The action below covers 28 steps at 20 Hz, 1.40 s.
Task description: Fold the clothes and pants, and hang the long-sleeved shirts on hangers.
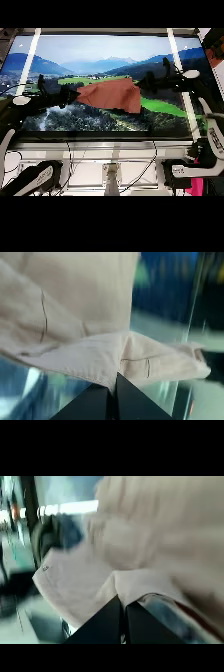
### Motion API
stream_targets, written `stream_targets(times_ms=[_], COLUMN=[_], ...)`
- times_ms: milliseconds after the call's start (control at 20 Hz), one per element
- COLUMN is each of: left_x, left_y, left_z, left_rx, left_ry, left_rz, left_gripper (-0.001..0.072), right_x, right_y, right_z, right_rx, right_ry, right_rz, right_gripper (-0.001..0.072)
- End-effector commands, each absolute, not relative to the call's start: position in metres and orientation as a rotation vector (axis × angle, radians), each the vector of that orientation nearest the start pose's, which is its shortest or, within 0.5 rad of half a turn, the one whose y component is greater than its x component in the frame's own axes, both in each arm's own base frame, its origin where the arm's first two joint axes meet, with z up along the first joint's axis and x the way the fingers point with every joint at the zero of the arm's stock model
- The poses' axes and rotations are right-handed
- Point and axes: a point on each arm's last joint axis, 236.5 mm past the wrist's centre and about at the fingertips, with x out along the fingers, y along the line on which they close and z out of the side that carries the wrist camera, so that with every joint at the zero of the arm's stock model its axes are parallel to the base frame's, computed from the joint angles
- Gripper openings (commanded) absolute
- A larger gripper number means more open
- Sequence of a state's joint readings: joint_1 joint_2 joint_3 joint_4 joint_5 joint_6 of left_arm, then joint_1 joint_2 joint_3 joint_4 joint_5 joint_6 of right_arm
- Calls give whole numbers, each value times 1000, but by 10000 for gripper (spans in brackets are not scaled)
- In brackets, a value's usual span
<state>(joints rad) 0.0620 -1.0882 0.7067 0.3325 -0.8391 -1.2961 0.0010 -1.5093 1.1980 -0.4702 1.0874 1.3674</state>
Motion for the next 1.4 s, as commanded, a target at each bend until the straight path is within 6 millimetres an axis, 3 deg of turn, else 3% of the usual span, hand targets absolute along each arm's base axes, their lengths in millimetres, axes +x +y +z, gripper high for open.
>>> stream_targets(times_ms=[0, 50, 100, 150, 200, 300, 450, 550, 650, 700, 800, 900, 950, 1350], left_x=[422, 433, 445, 454, 460, 466, 476, 480, 476, 471, 457, 444, 441, 437], left_y=[-105, -92, -77, -60, -49, -36, -35, -51, -75, -86, -110, -123, -127, -132], left_z=[35, 27, 19, 11, 4, -1, 25, 62, 101, 115, 122, 117, 118, 119], left_rx=[-1156, -1176, -1201, -1226, -1249, -1182, -1051, -940, -796, -770, -742, -714, -715, -717], left_ry=[796, 758, 712, 661, 630, 604, 569, 545, 505, 498, 539, 587, 596, 606], left_rz=[-177, -109, -29, 57, 119, 150, 51, -111, -286, -351, -471, -536, -558, -581], left_gripper=[12, 28, 235, 538, 599, 599, 599, 599, 600, 600, 600, 600, 600, 600], right_x=[516, 542, 567, 588, 599, 609, 595, 559, 505, 476, 440, 434, 437, 452], right_y=[198, 197, 191, 182, 178, 169, 162, 156, 143, 140, 138, 137, 136, 142], right_z=[21, 21, 24, 29, 35, 39, 30, 11, -11, -17, -23, -39, -48, -90], right_rx=[985, 1000, 1012, 1010, 1004, 993, 969, 923, 855, 851, 851, 852, 858, 819], right_ry=[1008, 916, 814, 717, 660, 611, 734, 938, 1189, 1313, 1465, 1516, 1522, 1594], right_rz=[399, 343, 281, 221, 193, 165, 234, 328, 416, 471, 564, 560, 547, 538], right_gripper=[9, 49, 249, 431, 441, 442, 446, 468, 504, 545, 566, 670, 686, 687])
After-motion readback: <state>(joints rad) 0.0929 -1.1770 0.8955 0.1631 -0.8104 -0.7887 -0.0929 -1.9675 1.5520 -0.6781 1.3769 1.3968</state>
